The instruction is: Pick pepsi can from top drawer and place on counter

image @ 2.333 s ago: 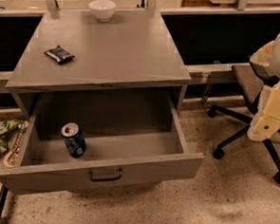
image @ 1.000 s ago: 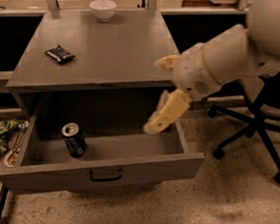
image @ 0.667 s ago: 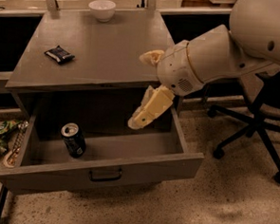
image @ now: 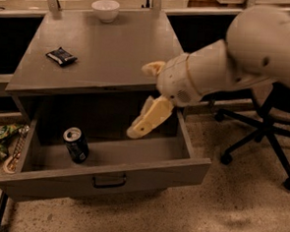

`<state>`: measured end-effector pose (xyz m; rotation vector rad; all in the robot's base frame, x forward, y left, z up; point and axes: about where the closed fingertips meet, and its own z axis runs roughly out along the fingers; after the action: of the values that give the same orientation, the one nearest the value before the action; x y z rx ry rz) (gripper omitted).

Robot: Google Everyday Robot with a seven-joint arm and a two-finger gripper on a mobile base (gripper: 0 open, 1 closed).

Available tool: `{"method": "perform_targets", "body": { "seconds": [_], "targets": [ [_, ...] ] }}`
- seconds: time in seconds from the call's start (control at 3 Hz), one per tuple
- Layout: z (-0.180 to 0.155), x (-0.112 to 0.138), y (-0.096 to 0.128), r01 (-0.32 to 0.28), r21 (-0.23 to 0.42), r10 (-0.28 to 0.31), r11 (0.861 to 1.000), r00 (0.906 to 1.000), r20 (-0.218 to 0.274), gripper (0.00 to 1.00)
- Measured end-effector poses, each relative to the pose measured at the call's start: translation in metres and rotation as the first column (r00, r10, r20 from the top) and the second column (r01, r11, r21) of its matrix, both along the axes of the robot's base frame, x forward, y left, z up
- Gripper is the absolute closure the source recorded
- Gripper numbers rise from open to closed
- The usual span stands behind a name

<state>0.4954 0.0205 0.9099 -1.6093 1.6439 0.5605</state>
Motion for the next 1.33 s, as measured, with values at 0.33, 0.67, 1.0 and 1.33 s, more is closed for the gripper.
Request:
{"method": "perform_targets", "body": {
  "seconds": [0.33, 0.67, 1.0, 1.33],
  "targets": [
    [-0.060, 0.017, 0.044, 0.018, 0.100, -0.010, 0.995, 0.9967, -0.080, 0.00],
    [-0.102, 0.031, 0.080, 0.028, 0.156, -0.008, 0.987, 0.9919, -0.127, 0.00],
    [-0.127, 0.041, 0.110, 0.049, 0.147, -0.029, 0.988, 0.9905, -0.135, 0.00],
    [-0.132, 0.045, 0.122, 0.049, 0.155, -0.029, 0.987, 0.9909, -0.132, 0.00]
  ]
}}
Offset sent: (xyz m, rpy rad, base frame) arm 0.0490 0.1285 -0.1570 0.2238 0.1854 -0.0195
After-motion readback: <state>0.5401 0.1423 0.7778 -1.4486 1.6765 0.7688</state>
